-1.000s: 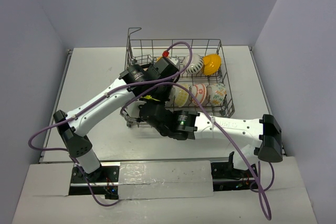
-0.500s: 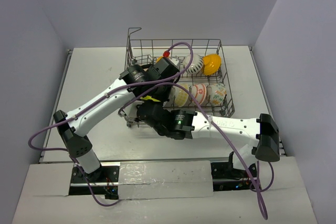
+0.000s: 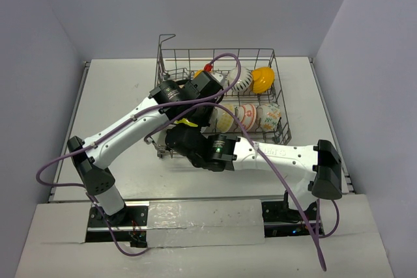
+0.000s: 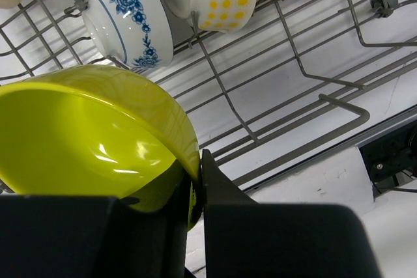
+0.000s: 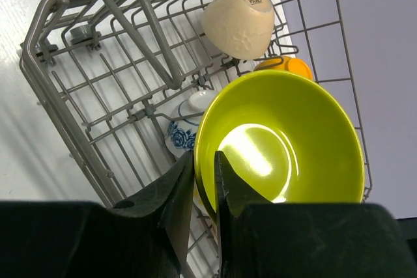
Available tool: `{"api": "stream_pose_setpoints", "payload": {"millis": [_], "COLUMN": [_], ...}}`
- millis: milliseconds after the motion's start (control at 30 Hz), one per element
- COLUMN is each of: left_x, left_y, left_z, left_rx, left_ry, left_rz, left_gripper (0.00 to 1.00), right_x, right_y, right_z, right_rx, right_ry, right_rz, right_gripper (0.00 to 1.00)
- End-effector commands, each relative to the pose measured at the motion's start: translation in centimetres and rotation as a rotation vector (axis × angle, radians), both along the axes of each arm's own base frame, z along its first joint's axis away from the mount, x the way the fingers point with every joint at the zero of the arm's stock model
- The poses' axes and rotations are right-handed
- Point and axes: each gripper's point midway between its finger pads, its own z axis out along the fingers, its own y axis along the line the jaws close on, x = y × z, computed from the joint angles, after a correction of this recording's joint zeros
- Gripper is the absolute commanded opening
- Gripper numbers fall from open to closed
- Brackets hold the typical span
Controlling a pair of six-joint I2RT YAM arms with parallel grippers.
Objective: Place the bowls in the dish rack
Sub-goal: Pass from the left arm to the right
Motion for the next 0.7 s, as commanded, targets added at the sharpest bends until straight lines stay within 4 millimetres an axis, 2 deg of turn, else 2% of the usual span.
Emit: {"api": "stream_pose_setpoints", "payload": {"millis": [0,100,267,333,500,667], "left_x": [-2.0,-2.1,-2.2,-1.9,-2.0,-1.7], "left_y": [-1.5,-1.8,-2.2,-2.2,-2.5,-3.1], "left_z": [1.0,1.1,1.5,1.8,2.2,2.7], "left_rx": [-0.059,-0.075,-0.092,-0.099,-0.119,-0.133], "left_ry": [0.045,0.049,0.046,0.033,0.032,0.02], "left_rz": [-0.071,-0.078,-0.092,-0.084,-0.096,-0.098], "left_gripper": [0.14,0.2,0.24,0.28,0.28,0.34], "right_x": [2.0,2.0,2.1,2.2,2.3,2.4], "right_y": [0.0,0.0,0.2,0.1,-0.2,-0.1], "right_z": [1.1,1.1,0.9,0.7,0.2,-0.1], "right_rx": [0.047,0.048,0.051,0.05,0.045,0.046], "right_ry": [-0.009,-0.005,0.009,0.014,0.023,0.031], "right_rz": [-0.071,-0.069,-0.069,-0.072,-0.075,-0.074], "right_gripper": [0.0,0.0,0.0,0.0,0.0,0.0]}}
